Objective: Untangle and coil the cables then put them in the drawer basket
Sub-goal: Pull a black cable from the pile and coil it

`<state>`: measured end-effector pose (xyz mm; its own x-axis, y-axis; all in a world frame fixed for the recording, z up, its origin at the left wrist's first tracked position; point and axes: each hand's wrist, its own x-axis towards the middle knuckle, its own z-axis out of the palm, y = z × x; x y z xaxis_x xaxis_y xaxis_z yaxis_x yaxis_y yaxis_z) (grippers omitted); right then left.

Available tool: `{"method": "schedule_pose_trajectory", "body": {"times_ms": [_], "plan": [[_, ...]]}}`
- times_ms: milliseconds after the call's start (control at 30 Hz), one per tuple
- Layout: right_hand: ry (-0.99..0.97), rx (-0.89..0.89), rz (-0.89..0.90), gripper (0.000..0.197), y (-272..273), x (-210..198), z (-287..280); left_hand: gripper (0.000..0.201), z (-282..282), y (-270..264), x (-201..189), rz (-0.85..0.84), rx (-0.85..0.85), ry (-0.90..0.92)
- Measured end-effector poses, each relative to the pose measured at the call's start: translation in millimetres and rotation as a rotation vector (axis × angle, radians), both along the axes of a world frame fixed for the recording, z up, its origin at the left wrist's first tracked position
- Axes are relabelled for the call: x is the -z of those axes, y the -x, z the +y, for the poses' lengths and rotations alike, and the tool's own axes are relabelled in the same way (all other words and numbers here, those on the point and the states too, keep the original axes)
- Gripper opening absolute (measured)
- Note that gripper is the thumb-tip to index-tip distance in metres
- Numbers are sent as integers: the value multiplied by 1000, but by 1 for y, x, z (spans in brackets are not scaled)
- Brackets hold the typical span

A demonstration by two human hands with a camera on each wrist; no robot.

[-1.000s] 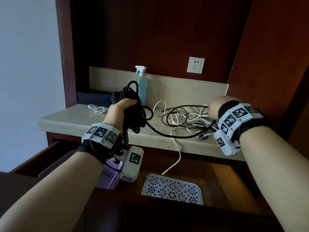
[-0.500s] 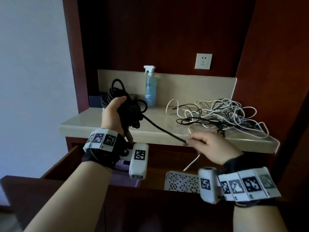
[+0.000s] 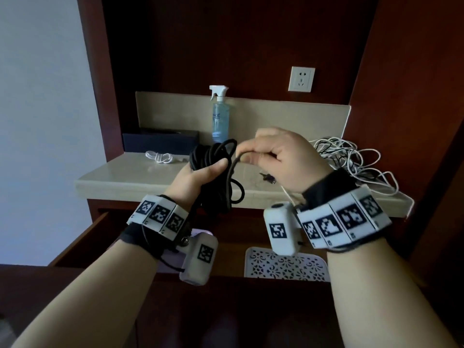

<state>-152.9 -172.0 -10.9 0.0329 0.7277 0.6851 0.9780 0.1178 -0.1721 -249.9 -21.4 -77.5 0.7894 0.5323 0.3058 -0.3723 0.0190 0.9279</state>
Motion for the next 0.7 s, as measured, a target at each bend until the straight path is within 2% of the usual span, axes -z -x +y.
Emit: {"method": "schedule_pose_trajectory", "body": {"times_ms": [67,200,267,333,433,467,600,700], "plan": [[-24,17,36,15,-8,-6,6,36,-4,-3,1,-45,89,42],[-73,34,64,17,-14,-10,15,78,-8,-14,3,-120,229,122],[-76,65,28,17,-16,-12,16,86,-9,-18,1,-138,268,124],[-50,111,-16,15,-16,-16,14,80,-8,-18,-1,-120,283,90],[9,223,-85,19,-14,-22,14,44,-6,-18,-6,-30,292,-16],[28,260,-116,23,-14,-24,15,38,-8,-19,-8,7,279,-54],[146,296,-185,27,-12,-30,20,41,-13,-24,-10,51,254,-152],[154,202,-45,25,-27,-30,18,35,-8,-23,-5,27,251,-81]]}}
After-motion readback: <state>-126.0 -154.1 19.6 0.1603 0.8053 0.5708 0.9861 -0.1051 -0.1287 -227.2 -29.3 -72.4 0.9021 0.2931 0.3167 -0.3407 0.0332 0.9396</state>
